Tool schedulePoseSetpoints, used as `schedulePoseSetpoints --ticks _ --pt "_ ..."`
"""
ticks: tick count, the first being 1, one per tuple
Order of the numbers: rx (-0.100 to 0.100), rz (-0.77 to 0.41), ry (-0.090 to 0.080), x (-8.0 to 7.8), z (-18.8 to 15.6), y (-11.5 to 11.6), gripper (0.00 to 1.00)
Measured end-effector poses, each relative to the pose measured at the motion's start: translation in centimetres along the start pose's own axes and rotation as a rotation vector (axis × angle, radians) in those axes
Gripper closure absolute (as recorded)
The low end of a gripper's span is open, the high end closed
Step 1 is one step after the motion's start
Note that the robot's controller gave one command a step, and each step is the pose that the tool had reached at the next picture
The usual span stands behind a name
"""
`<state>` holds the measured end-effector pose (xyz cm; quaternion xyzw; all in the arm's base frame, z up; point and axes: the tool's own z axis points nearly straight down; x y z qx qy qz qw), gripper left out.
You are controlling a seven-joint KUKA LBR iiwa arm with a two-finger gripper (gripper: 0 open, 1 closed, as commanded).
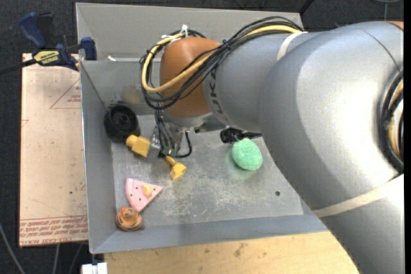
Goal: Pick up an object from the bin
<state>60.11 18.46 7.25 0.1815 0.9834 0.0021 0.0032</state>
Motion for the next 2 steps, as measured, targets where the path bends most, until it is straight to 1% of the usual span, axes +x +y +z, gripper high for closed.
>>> schedulePoseSetpoints --ticks 1,2 --pt "0.005 0.000 0.006 0.1 -0.4 -0.1 1.00" --pt "0.005 0.000 0.008 0.1 -1.7 -0.1 1.00"
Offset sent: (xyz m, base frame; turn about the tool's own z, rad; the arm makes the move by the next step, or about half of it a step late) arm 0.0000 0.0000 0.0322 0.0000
